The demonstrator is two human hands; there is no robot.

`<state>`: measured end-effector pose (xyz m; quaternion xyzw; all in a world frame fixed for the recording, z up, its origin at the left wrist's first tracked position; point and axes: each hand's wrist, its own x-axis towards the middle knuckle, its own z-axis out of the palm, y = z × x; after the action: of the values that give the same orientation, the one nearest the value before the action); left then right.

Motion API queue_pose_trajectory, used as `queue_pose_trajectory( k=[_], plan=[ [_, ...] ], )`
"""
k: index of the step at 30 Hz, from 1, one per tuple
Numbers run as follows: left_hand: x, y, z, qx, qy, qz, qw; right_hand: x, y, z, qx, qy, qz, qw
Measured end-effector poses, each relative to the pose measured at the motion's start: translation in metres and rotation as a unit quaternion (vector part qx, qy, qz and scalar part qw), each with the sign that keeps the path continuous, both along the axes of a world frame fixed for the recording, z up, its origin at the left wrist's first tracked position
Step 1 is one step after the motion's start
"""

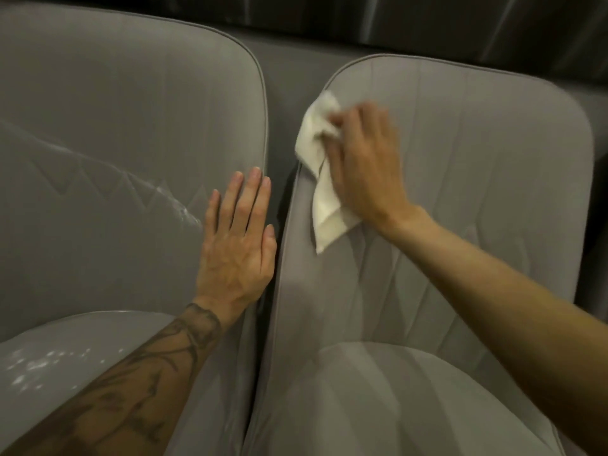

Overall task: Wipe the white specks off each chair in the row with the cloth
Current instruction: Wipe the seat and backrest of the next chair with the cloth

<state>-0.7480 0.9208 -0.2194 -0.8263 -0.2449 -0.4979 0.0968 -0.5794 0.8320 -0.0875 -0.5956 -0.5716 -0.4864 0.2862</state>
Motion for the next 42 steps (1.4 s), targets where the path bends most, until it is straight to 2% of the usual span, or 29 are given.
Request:
queue_pose_trajectory(
  k=[2, 4, 9, 12, 14, 16, 18, 22, 25, 28, 30, 35, 37, 40, 42],
  plan=[
    [0.000, 0.000, 0.000, -0.002, 0.000, 0.000, 1.000, 0.004, 0.010, 0.021, 0.045, 0.044, -0.026, 0.998],
    [0.001, -0.001, 0.000, 0.000, 0.000, 0.001, 1.000, -0.004, 0.010, 0.000, 0.062, 0.077, -0.016, 0.995],
    [0.001, 0.000, -0.001, 0.006, -0.006, -0.003, 1.000, -0.026, -0.031, -0.094, -0.067, 0.056, 0.052, 0.995],
    [0.001, 0.001, 0.000, 0.006, -0.005, 0.000, 1.000, -0.010, -0.019, -0.052, -0.035, 0.018, 0.027, 0.999],
    [0.001, 0.002, 0.000, 0.002, -0.005, -0.002, 1.000, -0.001, 0.000, -0.010, 0.041, 0.044, 0.000, 0.998],
    [0.002, 0.001, 0.000, 0.000, -0.009, -0.006, 1.000, -0.002, 0.008, -0.002, 0.084, 0.092, -0.005, 0.992],
    [0.003, 0.001, -0.001, 0.003, -0.012, -0.012, 1.000, -0.011, 0.001, -0.041, 0.060, 0.108, 0.023, 0.992],
    [0.002, 0.004, -0.002, -0.002, -0.019, -0.022, 1.000, -0.030, -0.041, -0.133, -0.068, 0.084, 0.080, 0.991],
    [0.001, 0.004, 0.000, -0.002, -0.024, -0.025, 0.999, -0.019, -0.035, -0.102, -0.060, 0.038, 0.063, 0.995],
    [0.001, 0.003, -0.001, -0.005, -0.026, -0.029, 0.999, -0.012, -0.005, -0.041, 0.038, 0.076, 0.026, 0.996],
    [0.002, 0.003, -0.002, -0.008, -0.027, -0.031, 0.999, -0.018, 0.003, -0.038, 0.069, 0.111, 0.032, 0.991],
    [0.002, 0.005, -0.001, 0.006, -0.026, -0.024, 0.999, -0.045, -0.038, -0.179, -0.054, 0.055, 0.116, 0.990],
    [0.001, 0.004, -0.001, 0.001, -0.026, -0.027, 0.999, -0.050, -0.054, -0.214, -0.081, 0.044, 0.130, 0.987],
    [0.001, 0.003, -0.001, 0.003, -0.028, -0.023, 0.999, -0.039, -0.042, -0.184, -0.063, 0.038, 0.116, 0.991],
    [0.001, 0.003, 0.000, -0.002, -0.031, -0.032, 0.999, -0.031, -0.024, -0.137, 0.013, 0.097, 0.068, 0.993]
  ],
)
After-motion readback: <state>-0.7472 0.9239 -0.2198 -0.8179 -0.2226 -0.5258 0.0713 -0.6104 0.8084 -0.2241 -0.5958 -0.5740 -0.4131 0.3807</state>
